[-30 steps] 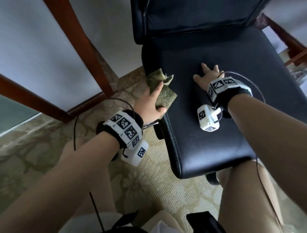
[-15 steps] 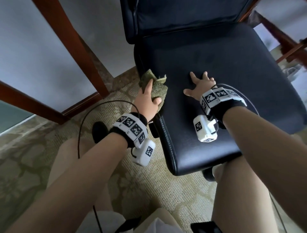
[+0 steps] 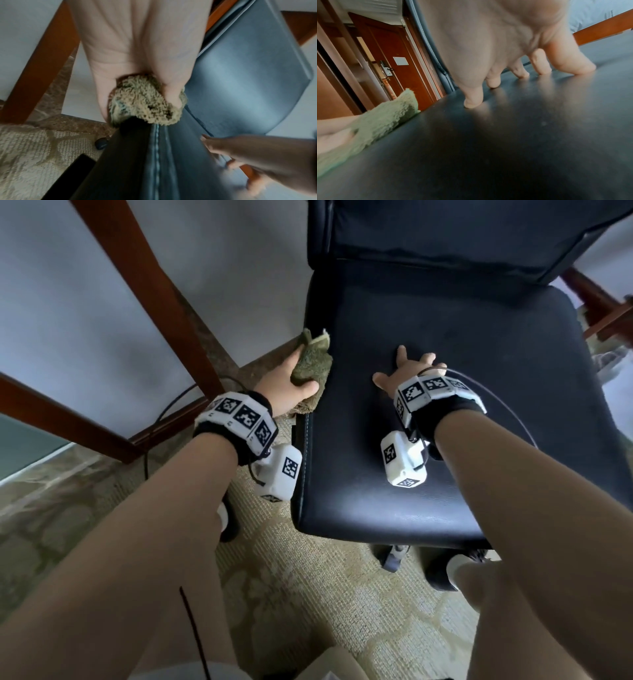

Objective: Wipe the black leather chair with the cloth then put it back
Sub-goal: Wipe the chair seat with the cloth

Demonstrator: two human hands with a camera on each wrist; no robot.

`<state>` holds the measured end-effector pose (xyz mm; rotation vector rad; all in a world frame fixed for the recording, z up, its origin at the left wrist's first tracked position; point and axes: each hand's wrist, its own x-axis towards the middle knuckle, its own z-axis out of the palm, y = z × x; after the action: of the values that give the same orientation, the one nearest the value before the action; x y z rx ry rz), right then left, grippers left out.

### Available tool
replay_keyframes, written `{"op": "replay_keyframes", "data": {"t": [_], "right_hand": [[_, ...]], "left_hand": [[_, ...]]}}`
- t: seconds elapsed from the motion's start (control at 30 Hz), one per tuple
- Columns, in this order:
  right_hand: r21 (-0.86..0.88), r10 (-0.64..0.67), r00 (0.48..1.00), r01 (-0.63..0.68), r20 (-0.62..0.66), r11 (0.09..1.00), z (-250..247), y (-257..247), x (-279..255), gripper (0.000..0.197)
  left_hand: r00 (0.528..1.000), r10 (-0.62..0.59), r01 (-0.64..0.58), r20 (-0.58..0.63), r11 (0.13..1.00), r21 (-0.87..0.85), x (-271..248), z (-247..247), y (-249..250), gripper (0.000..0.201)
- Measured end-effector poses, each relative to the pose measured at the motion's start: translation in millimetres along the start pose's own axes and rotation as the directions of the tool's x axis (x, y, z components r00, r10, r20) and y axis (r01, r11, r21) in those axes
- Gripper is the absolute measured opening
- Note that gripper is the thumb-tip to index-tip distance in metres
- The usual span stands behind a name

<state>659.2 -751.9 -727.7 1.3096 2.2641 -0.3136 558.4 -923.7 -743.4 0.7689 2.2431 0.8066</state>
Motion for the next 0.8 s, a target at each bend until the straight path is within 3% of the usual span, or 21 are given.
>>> {"op": "replay_keyframes", "data": {"t": [0.23,0.5,0.7,0.8], "right_hand": [[0.016,0.026,0.998,-0.025,-0.051,1.0,-1.4,-9.3,1.7,0.076],[0.003,0.009,0.999,-0.008,-0.046,1.0,-1.5,-12.2,5.4,0.073],[0.107,-0.062,0.994,0.072,-0.094,0.992,-1.9,-9.1,3.1,0.068],[0.112,-0.007,0.999,0.013,-0.054,0.994,-4.9,-11.9,-6.1,0.067]], "left_hand": [[0.996,0.026,-0.035,0.088,0.994,0.105,-23.5,4.2,-16.8,0.074],[0.999,-0.047,0.042,0.021,0.979,0.199,-6.0,5.7,-1.3,0.065],[0.997,-0.068,0.061,0.031,0.979,0.195,9.2,-4.7,3.7,0.064],[0.997,-0.036,0.023,0.065,0.982,0.19,9.5,-8.4,-0.2,0.066]]}}
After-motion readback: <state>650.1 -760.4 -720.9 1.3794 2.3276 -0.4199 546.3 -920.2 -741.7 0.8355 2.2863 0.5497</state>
